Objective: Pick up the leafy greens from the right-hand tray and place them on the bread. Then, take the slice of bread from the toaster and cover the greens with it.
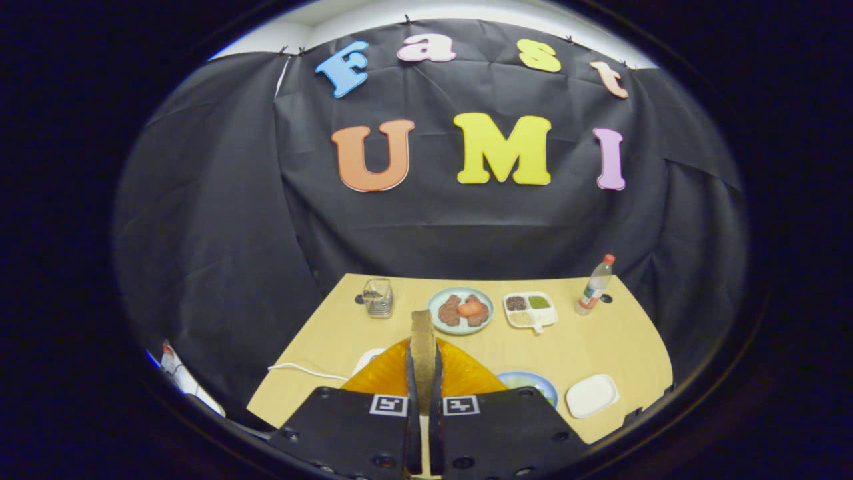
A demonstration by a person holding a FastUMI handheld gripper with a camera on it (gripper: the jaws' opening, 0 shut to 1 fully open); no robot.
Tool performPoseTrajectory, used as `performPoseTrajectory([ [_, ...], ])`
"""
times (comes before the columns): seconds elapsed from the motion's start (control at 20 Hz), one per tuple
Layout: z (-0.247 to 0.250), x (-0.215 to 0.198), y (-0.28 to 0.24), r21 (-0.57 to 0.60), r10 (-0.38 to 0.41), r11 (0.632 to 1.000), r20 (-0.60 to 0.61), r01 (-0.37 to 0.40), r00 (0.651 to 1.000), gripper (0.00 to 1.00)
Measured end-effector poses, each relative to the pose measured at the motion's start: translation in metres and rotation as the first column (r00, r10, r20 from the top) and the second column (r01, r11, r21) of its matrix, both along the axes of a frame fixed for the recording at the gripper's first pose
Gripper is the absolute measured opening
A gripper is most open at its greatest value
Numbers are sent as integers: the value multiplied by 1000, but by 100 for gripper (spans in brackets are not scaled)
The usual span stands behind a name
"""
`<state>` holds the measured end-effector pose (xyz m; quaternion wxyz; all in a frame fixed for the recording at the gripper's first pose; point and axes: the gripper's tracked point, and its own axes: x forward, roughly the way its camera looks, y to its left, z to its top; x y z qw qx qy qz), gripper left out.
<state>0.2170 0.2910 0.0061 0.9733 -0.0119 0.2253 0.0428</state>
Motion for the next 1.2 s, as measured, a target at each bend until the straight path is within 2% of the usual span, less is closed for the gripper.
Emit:
performPoseTrajectory([
  [0.3, -70, 9, -53, -26, -54, 998, -89, 52, 995, 5],
  [0.5, -126, 15, -76, -62, -56, 997, -141, 48, 988, 5],
  [0.7, -166, 21, -92, -53, -43, 998, -190, 33, 981, 5],
  [0.95, -189, 28, -109, -34, 1, 999, -196, -8, 981, 5],
  [1.05, -199, 27, -106, 40, 61, 998, -220, -53, 974, 5],
  [1.2, -215, 30, -128, 12, 40, 999, -240, -38, 970, 5],
])
